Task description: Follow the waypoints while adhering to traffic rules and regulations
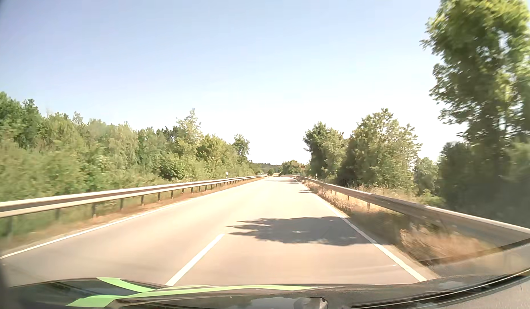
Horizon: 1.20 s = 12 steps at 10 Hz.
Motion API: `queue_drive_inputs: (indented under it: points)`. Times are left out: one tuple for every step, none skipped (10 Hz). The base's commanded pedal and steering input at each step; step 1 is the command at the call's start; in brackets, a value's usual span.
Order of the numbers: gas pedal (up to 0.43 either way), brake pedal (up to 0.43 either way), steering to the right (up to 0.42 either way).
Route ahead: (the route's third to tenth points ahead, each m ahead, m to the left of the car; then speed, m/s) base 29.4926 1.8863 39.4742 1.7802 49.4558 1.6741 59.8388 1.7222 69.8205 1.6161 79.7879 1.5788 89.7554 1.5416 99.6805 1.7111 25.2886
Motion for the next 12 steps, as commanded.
queue_drive_inputs:
  points:
    - [0.197, 0.000, -0.001]
    - [0.197, 0.000, -0.001]
    - [0.197, 0.000, -0.001]
    - [0.209, 0.000, -0.001]
    - [0.209, 0.000, -0.001]
    - [0.209, 0.000, -0.001]
    - [0.209, 0.000, -0.001]
    - [0.209, 0.000, -0.001]
    - [0.209, 0.000, -0.001]
    - [0.197, 0.000, 0.000]
    - [0.197, 0.000, 0.000]
    - [0.197, 0.000, 0.000]
